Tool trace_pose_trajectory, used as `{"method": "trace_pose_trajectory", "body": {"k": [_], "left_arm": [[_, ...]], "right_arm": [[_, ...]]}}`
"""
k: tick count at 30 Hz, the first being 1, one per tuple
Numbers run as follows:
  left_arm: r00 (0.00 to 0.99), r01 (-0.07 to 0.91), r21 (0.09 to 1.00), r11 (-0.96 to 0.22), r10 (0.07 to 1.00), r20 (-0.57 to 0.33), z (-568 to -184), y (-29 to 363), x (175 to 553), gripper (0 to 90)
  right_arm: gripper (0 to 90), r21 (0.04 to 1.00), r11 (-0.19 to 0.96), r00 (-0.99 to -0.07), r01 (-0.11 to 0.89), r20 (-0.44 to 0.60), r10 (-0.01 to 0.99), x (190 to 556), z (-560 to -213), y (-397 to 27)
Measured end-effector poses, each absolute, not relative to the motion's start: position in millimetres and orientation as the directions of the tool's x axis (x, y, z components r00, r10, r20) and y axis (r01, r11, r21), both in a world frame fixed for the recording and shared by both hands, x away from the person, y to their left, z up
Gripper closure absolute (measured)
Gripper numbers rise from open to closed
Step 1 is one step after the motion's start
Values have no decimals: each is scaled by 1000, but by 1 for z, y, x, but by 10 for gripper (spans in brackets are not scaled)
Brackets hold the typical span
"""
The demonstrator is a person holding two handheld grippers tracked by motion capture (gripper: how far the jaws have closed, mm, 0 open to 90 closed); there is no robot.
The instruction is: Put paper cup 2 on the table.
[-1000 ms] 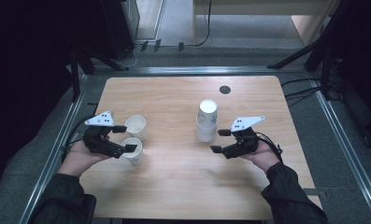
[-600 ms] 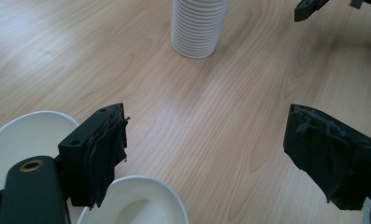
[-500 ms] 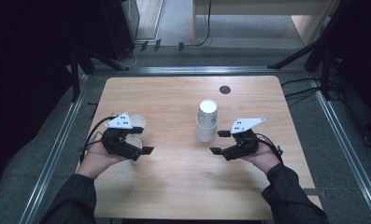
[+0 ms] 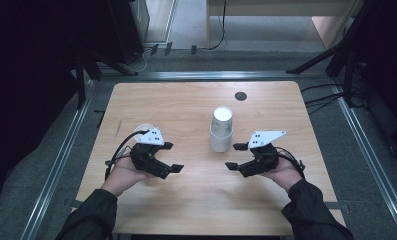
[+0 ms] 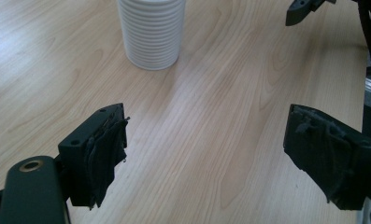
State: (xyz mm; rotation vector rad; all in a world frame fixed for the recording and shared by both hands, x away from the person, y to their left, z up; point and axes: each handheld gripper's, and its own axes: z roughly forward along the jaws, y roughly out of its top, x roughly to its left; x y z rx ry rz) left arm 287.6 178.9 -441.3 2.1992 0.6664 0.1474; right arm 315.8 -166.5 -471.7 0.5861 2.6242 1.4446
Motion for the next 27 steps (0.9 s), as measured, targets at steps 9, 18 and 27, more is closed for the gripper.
{"method": "trace_pose_trajectory", "body": {"k": [9,18,27], "left_arm": [[842,424,762,-489,522,-134,-449,161,289,137],[852,410,762,-502,509,-124,-459,147,289,137],[847,411,765,-496,518,-119,-464,149,288,141]], "right_arm": [[270,832,475,-922,285,104,372,311,-471,-167],[269,830,483,-927,279,103,360,312,-473,-163],[269,828,485,-927,282,105,360,313,-474,-164]]}}
